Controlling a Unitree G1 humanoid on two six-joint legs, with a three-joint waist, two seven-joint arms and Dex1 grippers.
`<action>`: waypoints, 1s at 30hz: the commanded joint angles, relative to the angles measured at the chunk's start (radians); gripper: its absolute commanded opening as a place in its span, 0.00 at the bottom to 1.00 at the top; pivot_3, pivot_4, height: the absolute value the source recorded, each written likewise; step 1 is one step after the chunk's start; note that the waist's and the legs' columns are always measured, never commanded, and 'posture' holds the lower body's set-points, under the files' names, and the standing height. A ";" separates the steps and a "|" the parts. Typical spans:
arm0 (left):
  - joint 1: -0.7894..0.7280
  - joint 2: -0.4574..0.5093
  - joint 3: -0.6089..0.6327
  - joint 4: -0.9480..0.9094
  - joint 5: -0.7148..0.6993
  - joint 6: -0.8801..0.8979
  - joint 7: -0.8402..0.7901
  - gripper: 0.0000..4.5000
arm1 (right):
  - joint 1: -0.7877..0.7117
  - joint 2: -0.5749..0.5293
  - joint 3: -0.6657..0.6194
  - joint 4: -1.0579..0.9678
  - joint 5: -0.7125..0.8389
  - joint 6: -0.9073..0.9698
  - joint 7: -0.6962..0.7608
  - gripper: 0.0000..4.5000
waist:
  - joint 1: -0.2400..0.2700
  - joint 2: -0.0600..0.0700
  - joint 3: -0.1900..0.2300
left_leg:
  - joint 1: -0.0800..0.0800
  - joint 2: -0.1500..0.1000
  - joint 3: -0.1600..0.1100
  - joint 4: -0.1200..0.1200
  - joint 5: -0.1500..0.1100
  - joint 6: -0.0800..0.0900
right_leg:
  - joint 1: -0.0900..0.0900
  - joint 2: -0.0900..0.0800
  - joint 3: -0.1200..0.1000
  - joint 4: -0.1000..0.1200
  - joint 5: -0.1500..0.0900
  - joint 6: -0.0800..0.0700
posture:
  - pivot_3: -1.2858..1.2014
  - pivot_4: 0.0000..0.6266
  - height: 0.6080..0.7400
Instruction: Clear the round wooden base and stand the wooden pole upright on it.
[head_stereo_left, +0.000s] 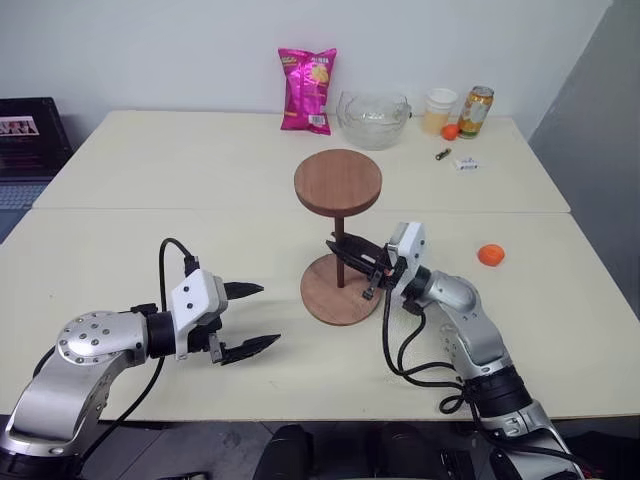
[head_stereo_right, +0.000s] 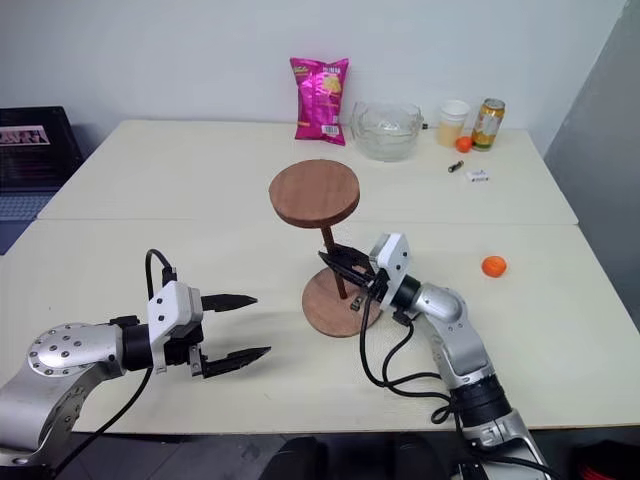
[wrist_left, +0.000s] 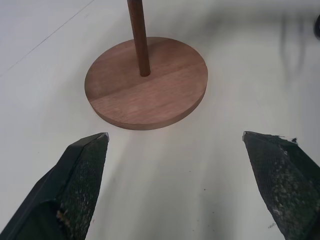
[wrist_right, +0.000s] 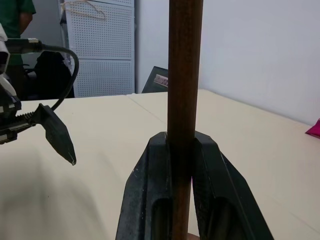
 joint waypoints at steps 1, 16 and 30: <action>-0.007 0.002 0.008 -0.012 -0.002 -0.020 0.001 1.00 | 0.038 -0.045 0.025 0.049 -0.062 0.061 0.003 0.04 | 0.000 0.000 0.000 | 0.002 0.000 0.000 0.000 0.000 0.000 | 0.002 0.000 0.000 0.000 0.000 0.000 | 0.52 0.24 1.00; -0.007 0.000 0.004 -0.012 0.004 -0.022 0.006 1.00 | 0.038 -0.088 0.057 0.010 -0.061 0.132 0.005 0.04 | 0.001 0.000 -0.003 | 0.003 0.000 0.000 -0.001 0.000 0.000 | 0.003 0.000 0.000 -0.001 0.000 0.000 | 0.52 0.24 1.00; -0.014 -0.005 0.001 -0.016 -0.005 -0.013 0.006 1.00 | 0.043 -0.079 0.029 -0.041 -0.044 0.106 0.006 0.24 | 0.002 -0.001 -0.003 | 0.003 0.000 0.000 -0.001 -0.001 0.001 | 0.003 0.000 0.000 -0.002 -0.001 0.000 | 0.52 0.24 1.00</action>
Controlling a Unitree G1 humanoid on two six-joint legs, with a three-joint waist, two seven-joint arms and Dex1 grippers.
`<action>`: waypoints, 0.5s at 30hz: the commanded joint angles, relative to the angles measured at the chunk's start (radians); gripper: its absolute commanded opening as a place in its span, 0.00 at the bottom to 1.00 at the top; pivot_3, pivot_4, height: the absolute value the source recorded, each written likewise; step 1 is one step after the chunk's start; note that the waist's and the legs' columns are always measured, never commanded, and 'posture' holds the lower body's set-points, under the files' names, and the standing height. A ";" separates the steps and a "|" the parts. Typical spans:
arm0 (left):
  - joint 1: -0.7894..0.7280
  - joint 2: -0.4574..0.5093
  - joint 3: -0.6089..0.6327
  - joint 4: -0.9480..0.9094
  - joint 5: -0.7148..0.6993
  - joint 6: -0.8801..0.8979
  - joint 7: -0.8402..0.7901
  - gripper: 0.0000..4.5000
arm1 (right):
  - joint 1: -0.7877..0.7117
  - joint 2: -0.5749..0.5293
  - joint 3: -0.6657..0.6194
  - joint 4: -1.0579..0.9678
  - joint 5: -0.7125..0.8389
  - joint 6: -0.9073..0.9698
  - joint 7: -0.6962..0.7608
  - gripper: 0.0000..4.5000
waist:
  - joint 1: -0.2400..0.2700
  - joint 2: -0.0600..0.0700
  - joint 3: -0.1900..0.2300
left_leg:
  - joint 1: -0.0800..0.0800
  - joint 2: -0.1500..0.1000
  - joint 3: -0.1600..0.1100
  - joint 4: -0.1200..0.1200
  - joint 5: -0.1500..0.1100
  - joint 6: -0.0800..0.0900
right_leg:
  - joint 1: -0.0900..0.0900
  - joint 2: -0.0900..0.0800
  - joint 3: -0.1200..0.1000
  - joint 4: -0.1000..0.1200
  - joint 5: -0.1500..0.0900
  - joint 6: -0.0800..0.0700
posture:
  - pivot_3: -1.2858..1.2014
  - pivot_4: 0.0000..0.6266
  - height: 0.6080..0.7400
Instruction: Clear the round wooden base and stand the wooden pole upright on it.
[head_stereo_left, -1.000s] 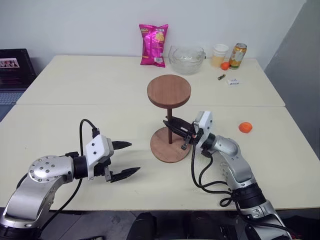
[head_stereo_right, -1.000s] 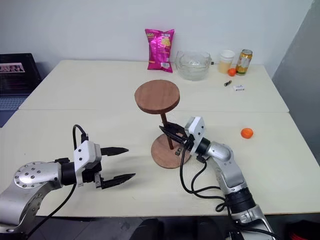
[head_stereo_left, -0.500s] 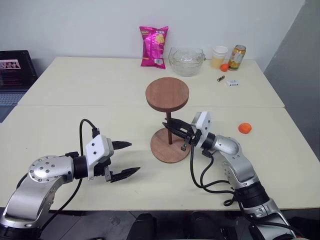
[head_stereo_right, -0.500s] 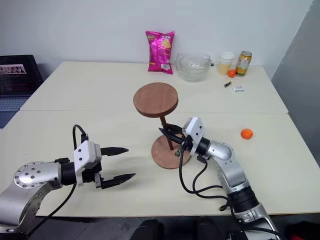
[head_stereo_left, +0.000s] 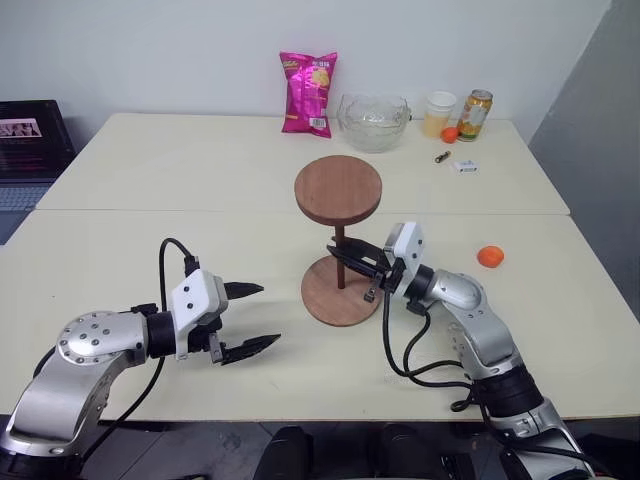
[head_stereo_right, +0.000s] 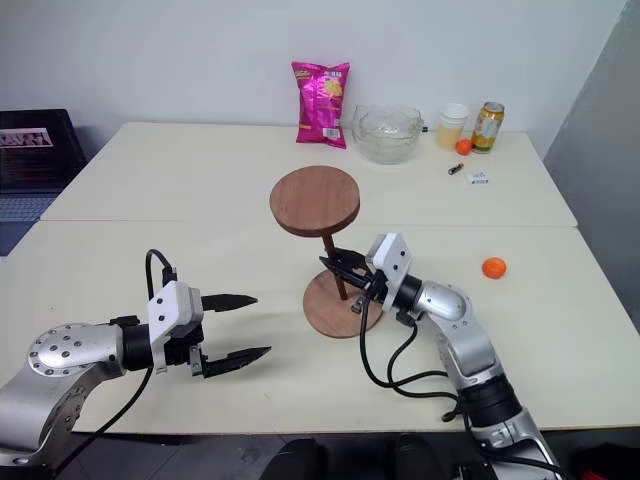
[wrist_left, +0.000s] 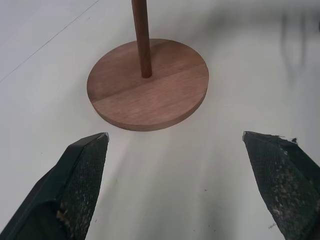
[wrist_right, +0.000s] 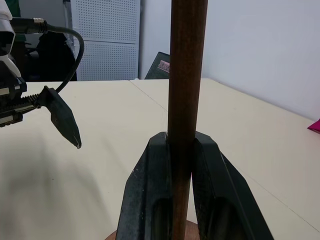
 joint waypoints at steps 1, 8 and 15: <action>-0.012 -0.001 0.002 -0.018 -0.008 -0.010 0.003 1.00 | 0.037 -0.015 0.003 0.033 -0.015 0.025 0.009 0.28 | 0.001 -0.001 0.001 | 0.000 0.000 0.000 0.000 0.000 0.000 | 0.000 0.000 0.000 0.000 0.000 0.000 | 0.52 0.24 1.00; -0.010 0.004 0.009 -0.013 -0.009 -0.011 -0.003 1.00 | 0.037 -0.012 -0.017 0.018 -0.003 0.018 0.028 0.66 | -0.007 0.001 0.005 | -0.006 0.001 0.000 0.000 0.000 0.000 | -0.008 0.001 0.000 0.002 0.000 -0.001 | 0.52 0.24 1.00; -0.016 0.000 0.011 -0.009 -0.011 -0.016 -0.003 1.00 | 0.046 -0.030 -0.017 0.004 0.008 0.031 0.059 1.00 | -0.005 0.001 0.005 | -0.008 0.001 0.000 0.000 0.000 0.000 | -0.008 0.001 0.000 0.002 0.000 -0.001 | 0.52 0.24 1.00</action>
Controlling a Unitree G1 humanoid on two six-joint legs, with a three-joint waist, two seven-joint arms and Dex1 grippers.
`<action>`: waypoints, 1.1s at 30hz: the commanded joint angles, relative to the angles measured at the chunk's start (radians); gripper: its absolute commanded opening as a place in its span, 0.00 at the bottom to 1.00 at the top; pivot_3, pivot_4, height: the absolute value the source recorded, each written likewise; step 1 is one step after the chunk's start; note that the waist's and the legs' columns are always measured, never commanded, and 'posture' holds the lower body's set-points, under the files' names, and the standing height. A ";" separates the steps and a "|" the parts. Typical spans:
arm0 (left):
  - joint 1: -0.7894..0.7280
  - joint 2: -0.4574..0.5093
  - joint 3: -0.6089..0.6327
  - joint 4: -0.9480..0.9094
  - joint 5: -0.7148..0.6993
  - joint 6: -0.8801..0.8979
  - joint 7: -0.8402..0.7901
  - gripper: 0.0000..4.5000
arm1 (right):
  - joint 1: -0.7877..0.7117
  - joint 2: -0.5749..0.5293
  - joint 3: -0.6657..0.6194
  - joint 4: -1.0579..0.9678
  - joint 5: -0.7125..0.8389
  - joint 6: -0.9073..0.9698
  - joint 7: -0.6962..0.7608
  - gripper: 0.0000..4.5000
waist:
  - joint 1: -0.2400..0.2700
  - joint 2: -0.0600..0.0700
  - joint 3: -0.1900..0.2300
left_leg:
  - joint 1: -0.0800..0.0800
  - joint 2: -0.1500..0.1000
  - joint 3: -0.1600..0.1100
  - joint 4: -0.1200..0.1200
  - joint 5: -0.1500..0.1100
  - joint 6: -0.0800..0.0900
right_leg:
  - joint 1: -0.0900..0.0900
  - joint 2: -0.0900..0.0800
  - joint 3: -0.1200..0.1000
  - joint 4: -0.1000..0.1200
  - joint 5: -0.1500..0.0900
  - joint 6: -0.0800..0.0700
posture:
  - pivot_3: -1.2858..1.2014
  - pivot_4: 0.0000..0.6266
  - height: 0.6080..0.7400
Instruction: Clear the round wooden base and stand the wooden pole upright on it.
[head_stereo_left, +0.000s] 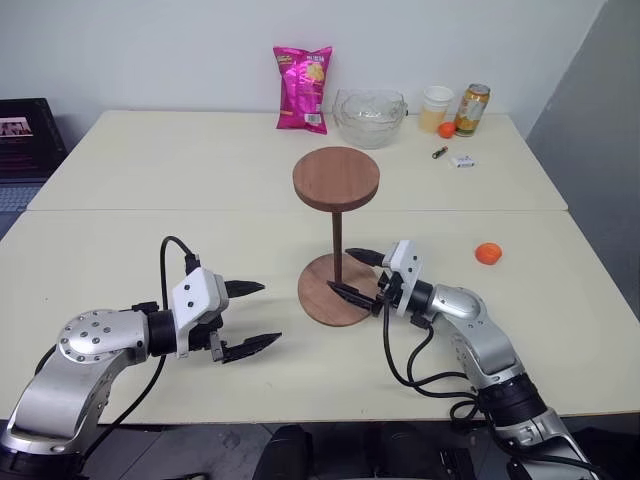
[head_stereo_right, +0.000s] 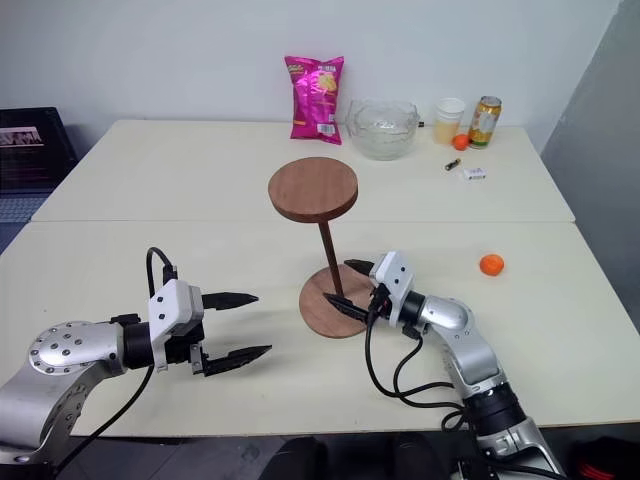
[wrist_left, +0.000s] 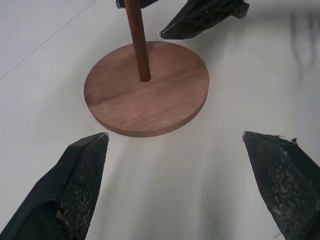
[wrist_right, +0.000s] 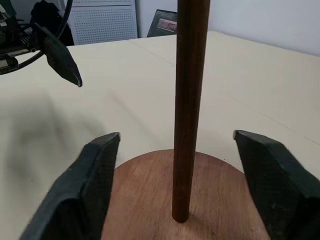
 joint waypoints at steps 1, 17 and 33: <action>-0.010 0.000 0.014 -0.008 -0.011 -0.018 0.000 1.00 | 0.003 -0.016 -0.019 -0.051 0.015 -0.004 0.026 1.00 | 0.000 0.000 0.000 | 0.000 0.000 0.000 0.000 0.000 0.000 | 0.000 0.000 0.000 0.000 0.000 0.000 | 0.52 0.24 1.00; -0.019 0.077 0.126 -0.077 -0.044 0.138 0.070 1.00 | 0.000 -0.266 -0.140 -0.110 0.055 0.026 0.180 1.00 | 0.001 0.000 0.001 | -0.006 0.000 0.000 0.001 0.000 0.000 | -0.006 0.000 0.000 0.000 0.000 0.000 | 0.52 0.24 1.00; -0.051 0.135 0.181 -0.054 -0.057 0.196 0.069 1.00 | 0.037 -0.575 -0.338 -0.287 0.263 0.214 0.372 1.00 | 0.002 0.001 0.003 | -0.007 0.000 -0.001 0.001 0.000 0.000 | -0.006 0.000 -0.001 0.000 0.000 0.000 | 0.52 0.24 1.00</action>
